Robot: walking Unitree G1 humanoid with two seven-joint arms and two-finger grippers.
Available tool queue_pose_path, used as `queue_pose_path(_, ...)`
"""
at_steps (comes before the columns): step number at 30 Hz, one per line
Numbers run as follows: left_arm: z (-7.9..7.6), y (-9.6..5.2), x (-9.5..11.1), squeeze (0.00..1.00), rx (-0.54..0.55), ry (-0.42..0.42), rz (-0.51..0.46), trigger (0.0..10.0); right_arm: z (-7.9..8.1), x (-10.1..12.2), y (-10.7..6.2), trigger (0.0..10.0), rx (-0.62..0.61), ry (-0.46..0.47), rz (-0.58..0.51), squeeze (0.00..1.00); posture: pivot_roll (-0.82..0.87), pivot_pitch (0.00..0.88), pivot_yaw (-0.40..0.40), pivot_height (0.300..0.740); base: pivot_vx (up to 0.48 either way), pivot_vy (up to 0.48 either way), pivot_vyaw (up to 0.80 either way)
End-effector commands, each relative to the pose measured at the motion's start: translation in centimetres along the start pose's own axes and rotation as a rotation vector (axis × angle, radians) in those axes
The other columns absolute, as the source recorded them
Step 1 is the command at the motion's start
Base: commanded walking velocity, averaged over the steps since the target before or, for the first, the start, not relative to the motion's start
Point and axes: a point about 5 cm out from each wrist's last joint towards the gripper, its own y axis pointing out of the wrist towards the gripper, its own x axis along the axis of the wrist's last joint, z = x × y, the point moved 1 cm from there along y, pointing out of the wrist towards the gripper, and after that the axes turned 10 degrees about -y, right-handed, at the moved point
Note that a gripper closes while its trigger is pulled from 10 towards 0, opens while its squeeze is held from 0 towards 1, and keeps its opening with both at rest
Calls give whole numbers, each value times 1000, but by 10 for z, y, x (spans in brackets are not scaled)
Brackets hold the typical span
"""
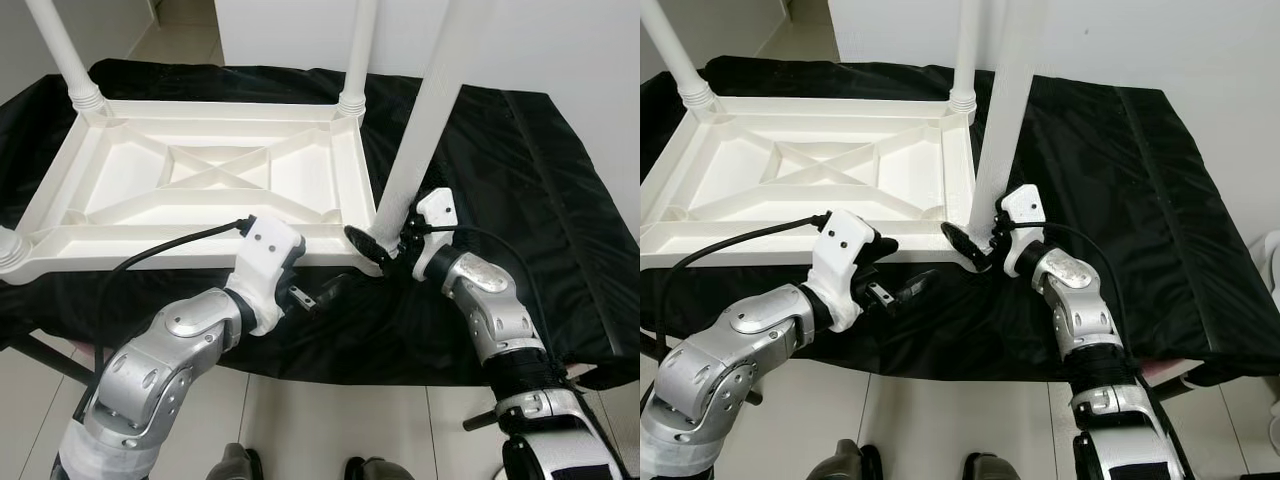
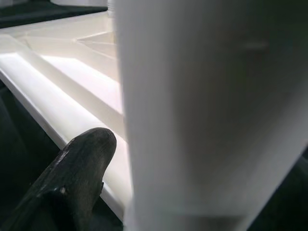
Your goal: Building children table
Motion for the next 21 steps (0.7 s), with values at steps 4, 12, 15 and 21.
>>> queue_pose_path(4,0,-1,-1,0,17,14,3,10000,1,-6,-1,10000,58,-10,12,0,-81,149,17,740,0,0,0)
queue_pose_path(12,2,-2,-1,0,35,22,2,10000,-2,-14,-4,10000,103,-22,19,0,-87,153,17,740,0,0,0)
queue_pose_path(15,2,-1,-1,0,36,18,9,10000,-2,-16,-5,10000,109,-20,27,0,-94,153,21,740,0,0,0)
queue_pose_path(21,3,1,-2,0,32,19,15,10000,-1,-19,-6,10000,111,-11,37,0,-110,160,27,740,0,0,0)
